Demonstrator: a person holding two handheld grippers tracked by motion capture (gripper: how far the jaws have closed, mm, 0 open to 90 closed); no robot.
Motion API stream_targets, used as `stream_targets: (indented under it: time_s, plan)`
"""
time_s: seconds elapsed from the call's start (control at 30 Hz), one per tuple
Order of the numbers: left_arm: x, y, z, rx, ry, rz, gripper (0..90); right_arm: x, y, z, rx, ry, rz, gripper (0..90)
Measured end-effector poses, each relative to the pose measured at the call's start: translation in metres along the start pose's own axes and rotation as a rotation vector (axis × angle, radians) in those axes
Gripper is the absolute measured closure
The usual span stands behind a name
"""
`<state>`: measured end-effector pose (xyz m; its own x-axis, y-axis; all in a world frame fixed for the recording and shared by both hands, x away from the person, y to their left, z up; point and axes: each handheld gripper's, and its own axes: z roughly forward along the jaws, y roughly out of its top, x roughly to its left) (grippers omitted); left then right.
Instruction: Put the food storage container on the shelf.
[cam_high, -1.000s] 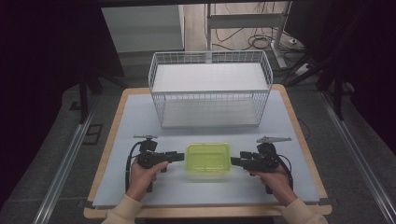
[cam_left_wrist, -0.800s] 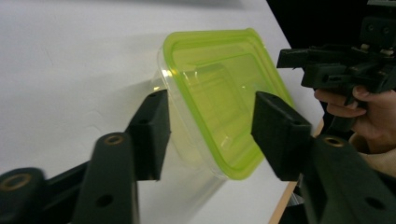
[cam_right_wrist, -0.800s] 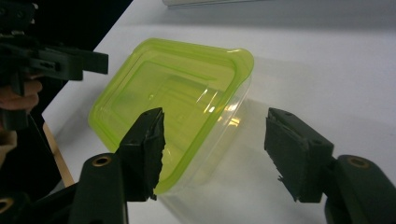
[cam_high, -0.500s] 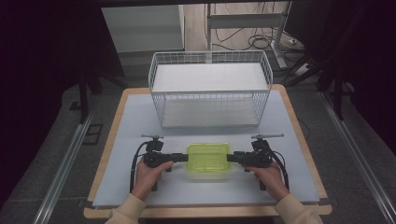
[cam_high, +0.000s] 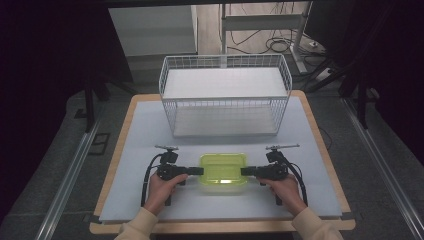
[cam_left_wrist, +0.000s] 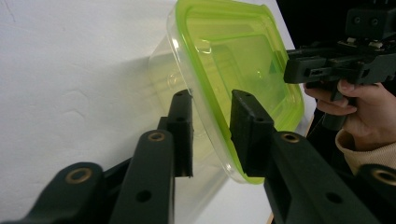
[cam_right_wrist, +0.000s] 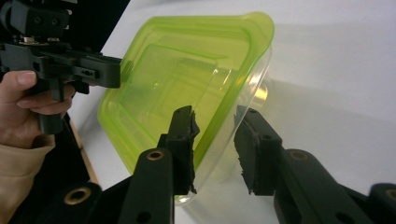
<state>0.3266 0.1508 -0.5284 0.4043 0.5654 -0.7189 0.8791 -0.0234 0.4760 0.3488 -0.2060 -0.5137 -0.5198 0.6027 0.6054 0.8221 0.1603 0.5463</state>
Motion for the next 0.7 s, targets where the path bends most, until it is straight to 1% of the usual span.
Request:
stream_targets:
  time_s: [0.13,0.2,0.27,0.43,0.53,0.6,0.7]
  plan:
    - [-0.001,-0.001,-0.001,-0.002,-0.016,-0.010,74.6,0.000,0.000,-0.002,-0.001,0.011,0.011,71.2]
    - [-0.001,-0.002,-0.003,-0.007,-0.031,-0.007,76.6,0.000,0.001,-0.004,-0.007,0.022,0.016,73.3]
    - [-0.003,-0.003,-0.005,-0.012,-0.038,-0.007,78.6,0.000,0.001,-0.005,-0.009,0.028,0.023,75.4]
    - [-0.009,-0.005,-0.007,-0.019,-0.019,0.016,81.6,0.002,0.001,-0.009,-0.020,0.042,0.047,79.8]
    - [-0.012,-0.005,-0.007,-0.019,-0.019,0.021,82.0,0.003,0.002,-0.012,-0.027,0.040,0.039,80.5]
    - [-0.013,-0.005,-0.009,-0.024,-0.025,0.024,82.0,0.004,0.002,-0.013,-0.031,0.049,0.049,80.6]
    - [-0.016,-0.005,-0.011,-0.034,-0.025,0.033,82.0,0.006,0.003,-0.015,-0.040,0.057,0.042,80.6]
